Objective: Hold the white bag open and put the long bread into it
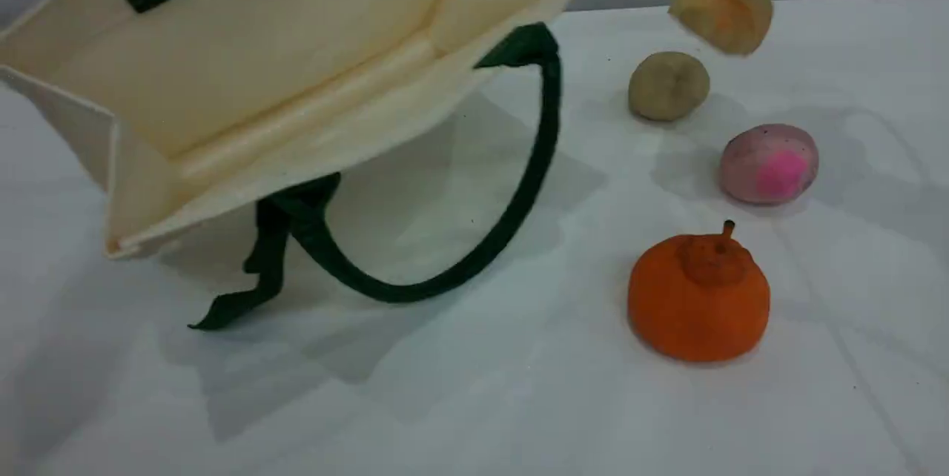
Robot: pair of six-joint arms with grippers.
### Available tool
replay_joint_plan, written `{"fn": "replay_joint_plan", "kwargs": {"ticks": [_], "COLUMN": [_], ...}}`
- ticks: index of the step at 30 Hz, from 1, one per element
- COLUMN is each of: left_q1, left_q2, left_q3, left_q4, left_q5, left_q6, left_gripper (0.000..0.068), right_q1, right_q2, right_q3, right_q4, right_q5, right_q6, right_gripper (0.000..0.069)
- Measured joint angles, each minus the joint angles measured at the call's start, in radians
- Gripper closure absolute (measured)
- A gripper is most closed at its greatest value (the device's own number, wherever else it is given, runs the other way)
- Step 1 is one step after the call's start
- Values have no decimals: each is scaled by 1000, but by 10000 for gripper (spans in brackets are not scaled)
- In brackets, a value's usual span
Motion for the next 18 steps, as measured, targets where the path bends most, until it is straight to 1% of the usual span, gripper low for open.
{"fn": "replay_joint_plan", "kwargs": {"ticks": [5, 9, 13, 15, 18], "left_q1": [0, 0, 0, 0, 0], "left_q2": [44, 47, 47, 47, 47], "left_q3": [1, 1, 1, 1, 0], "left_q4": [-19, -34, -78, -78, -68], "left_q5": [-2, -2, -2, -1, -1], "left_q6": [6, 11, 38, 41, 41], "left_gripper": [590, 590, 590, 590, 590], "right_q1": [0, 4, 4, 12, 50], "right_q2": [-107, -186, -222, -220, -219], "right_q3": [0, 0, 0, 0, 0], "right_q4": [-23, -47, -47, -54, -66], "right_q5": [40, 99, 186, 244, 343], "right_q6": [20, 52, 75, 88, 88], "right_gripper": [652, 652, 652, 652, 652]}}
